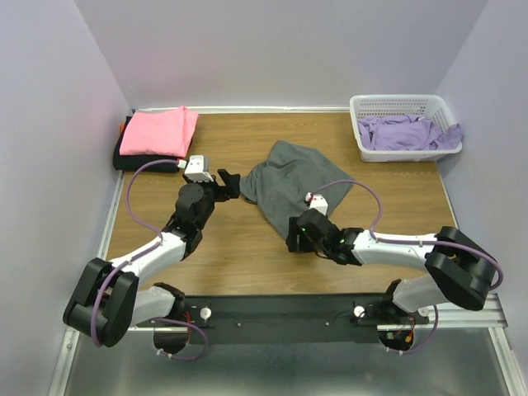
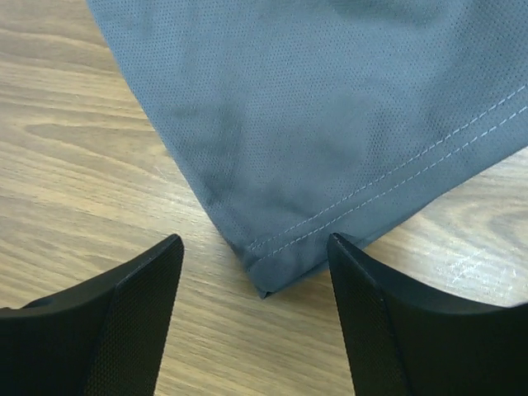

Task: Fold and stack the t-shirts
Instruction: Flatten the tshirt out

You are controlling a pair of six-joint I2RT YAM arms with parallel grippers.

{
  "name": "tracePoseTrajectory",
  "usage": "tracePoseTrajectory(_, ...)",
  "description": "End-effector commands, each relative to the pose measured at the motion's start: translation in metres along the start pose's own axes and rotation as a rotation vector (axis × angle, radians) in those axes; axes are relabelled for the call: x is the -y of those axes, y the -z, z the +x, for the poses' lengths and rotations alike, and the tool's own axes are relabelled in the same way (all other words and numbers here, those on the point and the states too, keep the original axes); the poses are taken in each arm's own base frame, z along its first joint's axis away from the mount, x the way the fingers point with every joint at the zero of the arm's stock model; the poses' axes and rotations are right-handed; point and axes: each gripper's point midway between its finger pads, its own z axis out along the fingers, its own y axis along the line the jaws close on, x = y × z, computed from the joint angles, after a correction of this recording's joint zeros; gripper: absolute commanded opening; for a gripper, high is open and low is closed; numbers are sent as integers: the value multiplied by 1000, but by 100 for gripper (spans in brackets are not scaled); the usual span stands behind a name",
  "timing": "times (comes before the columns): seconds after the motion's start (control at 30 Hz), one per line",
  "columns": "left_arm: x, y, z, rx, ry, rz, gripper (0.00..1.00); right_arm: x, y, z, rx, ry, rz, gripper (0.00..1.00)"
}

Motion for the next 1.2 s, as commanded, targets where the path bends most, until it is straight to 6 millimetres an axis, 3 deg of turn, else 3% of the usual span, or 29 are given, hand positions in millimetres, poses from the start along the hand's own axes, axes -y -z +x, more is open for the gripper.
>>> tracePoseTrajectory(0.0, -5, 5, 1, -1, -19, 5, 90, 9, 2, 4, -4, 20, 92, 76)
tracePoseTrajectory(0.23, -8, 5, 1, -5, -20, 2, 90, 15, 1, 22, -58, 59, 134, 63)
tracePoseTrajectory(0.33, -9, 5, 3, -9, -22, 0, 91, 18, -2, 30, -89, 70, 147, 49)
tracePoseTrajectory(0.4, -10, 4, 2, -8, -26, -2, 90, 22, -3, 33, -97, 78, 162, 25)
tracePoseTrajectory(0.43, -11, 4, 2, -8, -30, -6, 90, 25, -3, 31, -85, 79, 183, 7)
tracePoseTrajectory(0.47, -12, 4, 3, -10, -30, -10, 91, 28, -2, 27, -71, 79, 198, 3)
tracePoseTrajectory(0.57, -15, 3, 7, -21, -37, -22, 90, 43, 13, -5, 34, 120, 300, 2)
tracePoseTrajectory(0.6, -16, 2, 8, -23, -37, -26, 90, 45, 25, -35, 130, 96, 337, 2)
tracePoseTrajectory(0.67, -17, 2, 9, -26, -38, -31, 90, 55, 39, -58, 186, 90, 369, 2)
tracePoseTrajectory(0.7, -17, 1, 11, -31, -39, -31, 90, 60, 55, -85, 261, 29, 367, 2)
tracePoseTrajectory(0.83, -15, -1, 14, -43, -36, -26, 89, 87, 91, -132, 403, -53, 407, 2)
tracePoseTrajectory(0.97, 0, -8, 33, -96, -58, 5, 86, 120, 118, -163, 481, -103, 484, 2)
tracePoseTrajectory(1.0, 13, -9, 36, -106, -65, 35, 86, 129, 125, -172, 505, -131, 507, 2)
tracePoseTrajectory(1.17, 47, -12, 61, -166, -93, 109, 85, 139, 148, -207, 580, -166, 554, 2)
